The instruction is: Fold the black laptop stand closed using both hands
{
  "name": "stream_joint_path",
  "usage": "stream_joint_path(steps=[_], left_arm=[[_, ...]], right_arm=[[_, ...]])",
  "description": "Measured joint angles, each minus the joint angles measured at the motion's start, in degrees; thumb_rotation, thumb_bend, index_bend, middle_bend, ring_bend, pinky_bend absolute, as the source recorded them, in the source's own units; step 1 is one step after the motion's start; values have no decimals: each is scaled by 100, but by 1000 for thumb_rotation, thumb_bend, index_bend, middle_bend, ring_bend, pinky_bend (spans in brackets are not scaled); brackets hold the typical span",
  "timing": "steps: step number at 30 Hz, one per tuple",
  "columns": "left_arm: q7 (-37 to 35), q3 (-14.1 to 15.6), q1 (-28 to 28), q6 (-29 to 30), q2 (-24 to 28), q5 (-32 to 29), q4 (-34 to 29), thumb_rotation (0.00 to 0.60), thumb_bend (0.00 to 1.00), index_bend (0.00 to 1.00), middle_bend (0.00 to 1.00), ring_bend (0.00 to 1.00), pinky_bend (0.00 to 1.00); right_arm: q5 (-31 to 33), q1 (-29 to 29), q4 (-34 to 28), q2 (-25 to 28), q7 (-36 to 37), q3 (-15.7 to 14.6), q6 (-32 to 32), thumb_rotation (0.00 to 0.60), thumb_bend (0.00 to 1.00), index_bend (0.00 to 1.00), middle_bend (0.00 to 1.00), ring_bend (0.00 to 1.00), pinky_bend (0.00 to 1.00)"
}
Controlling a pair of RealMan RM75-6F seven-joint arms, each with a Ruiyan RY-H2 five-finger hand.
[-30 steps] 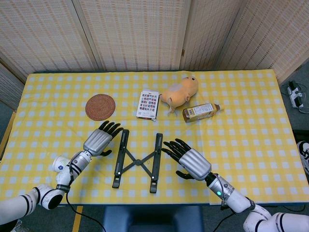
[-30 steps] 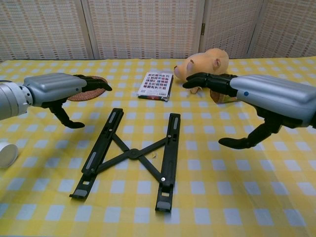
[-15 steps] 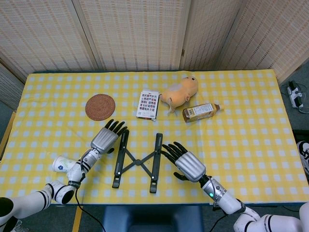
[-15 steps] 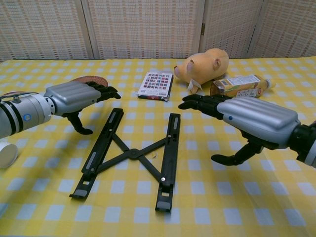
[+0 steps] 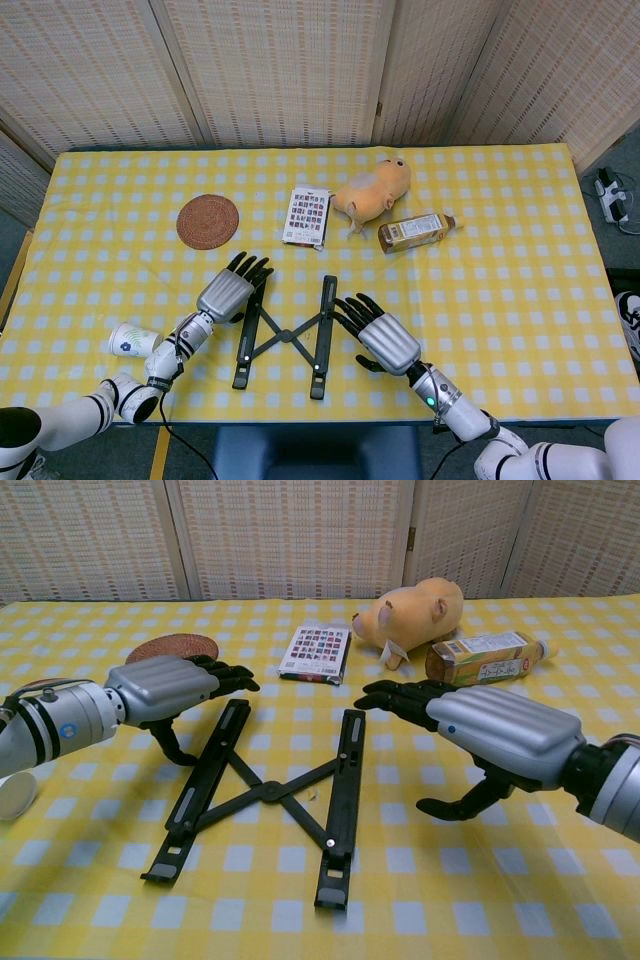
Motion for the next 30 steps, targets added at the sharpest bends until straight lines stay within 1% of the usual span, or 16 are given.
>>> stream_joint_path(steps=[7,17,25,30], left_arm=[[-108,-5,14,-46,-25,-66,-47,600,219,17,0,0,0],[-208,-18,24,-101,15,-139,-201,600,219,16,0,0,0],[-294,-33,23,-166,38,-212,-310,600,219,14,0,0,0],[-324,-26,28,-205,58,-247,-346,600,219,13,0,0,0]], right_arm=[[-51,-4,565,-469,9,21,96,600,335,0,0,0,0],[-127,53,1528,-1186,250,74,202,600,335,0,0,0,0],[-218,156,2064,-1552,327,91,231,600,335,0,0,0,0],[-305,208,2334,-1721,393,49,268,600,335,0,0,0,0]])
